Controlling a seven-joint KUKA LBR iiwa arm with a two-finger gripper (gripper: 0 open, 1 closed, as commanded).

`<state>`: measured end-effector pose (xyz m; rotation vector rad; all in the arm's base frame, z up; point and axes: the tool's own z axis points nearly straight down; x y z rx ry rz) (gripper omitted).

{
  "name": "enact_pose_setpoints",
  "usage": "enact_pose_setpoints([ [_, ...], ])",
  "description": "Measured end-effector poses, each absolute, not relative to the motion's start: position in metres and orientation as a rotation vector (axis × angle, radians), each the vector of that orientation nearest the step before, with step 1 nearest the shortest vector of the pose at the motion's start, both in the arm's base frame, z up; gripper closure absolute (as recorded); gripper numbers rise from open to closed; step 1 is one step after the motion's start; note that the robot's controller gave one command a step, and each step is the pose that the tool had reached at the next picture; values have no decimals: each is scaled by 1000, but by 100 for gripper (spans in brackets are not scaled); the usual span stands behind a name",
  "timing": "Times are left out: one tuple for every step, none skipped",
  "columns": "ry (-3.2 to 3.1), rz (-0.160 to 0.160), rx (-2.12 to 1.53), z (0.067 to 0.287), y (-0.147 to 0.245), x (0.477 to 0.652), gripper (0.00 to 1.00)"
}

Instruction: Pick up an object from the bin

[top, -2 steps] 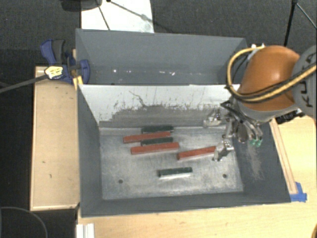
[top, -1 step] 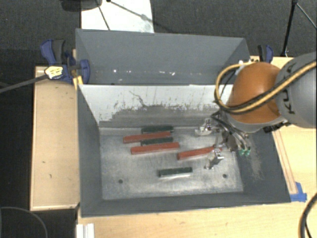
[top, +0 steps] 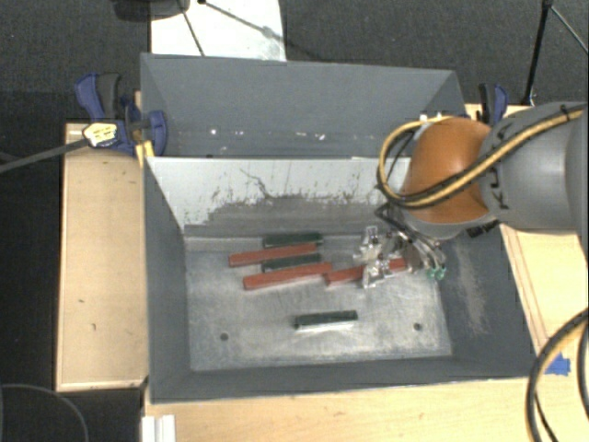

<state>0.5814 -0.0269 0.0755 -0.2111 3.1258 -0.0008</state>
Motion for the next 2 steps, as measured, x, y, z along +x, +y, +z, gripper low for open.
enact_pose_setpoints([
  [3126,-1,-212,76,-27,581,100],
  [3133,0,-226,281,-22,575,100],
])
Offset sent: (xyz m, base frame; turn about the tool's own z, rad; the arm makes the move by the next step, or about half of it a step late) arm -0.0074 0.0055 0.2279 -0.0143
